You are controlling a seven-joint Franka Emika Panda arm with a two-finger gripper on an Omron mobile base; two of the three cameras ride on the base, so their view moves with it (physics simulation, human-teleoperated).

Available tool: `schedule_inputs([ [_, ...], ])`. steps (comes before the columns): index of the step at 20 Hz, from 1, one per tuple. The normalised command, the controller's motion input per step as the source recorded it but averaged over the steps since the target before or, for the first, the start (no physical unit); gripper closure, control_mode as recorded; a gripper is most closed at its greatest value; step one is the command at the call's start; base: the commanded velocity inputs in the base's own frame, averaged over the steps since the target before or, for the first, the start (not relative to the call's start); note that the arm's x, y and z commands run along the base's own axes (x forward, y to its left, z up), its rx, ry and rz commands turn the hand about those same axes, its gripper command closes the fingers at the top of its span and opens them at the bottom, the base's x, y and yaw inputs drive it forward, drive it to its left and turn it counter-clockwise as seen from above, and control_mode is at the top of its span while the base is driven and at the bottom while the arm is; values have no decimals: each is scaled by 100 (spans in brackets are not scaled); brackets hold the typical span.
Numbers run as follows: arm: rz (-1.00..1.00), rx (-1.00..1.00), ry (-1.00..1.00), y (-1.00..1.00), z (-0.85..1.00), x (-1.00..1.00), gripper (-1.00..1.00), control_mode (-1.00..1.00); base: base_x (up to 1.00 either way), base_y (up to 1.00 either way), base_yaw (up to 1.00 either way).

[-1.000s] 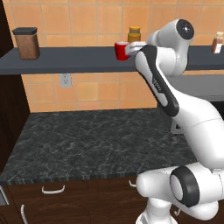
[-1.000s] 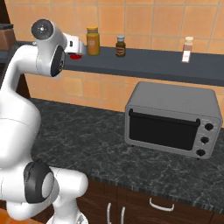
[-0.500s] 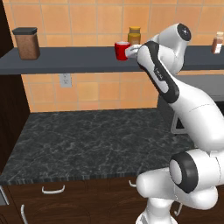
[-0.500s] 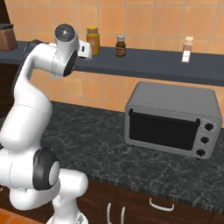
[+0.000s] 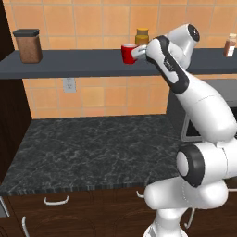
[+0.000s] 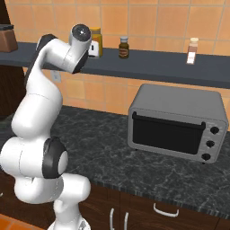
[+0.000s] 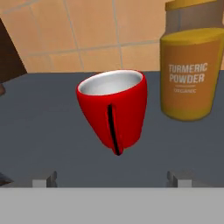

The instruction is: Gather all objects into one cabinet and sort the glasses and bowls to opposite sides.

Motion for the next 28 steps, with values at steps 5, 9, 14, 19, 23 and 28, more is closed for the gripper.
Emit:
schedule_inputs([
  [5,4,0,0,14,1,51,-100,-100,0,0,0],
  [9,6,0,4,0,0,59,-100,-100,0,0,0],
  [14,5,0,0,3,0,20,-100,-100,0,0,0],
  [19,4,-2,-1,14,0,0,100,-100,0,0,0],
  [23,3,-6,-10,9,-3,3,100,-100,0,0,0],
  [28,4,-4,-16,0,-2,0,100,-100,0,0,0],
])
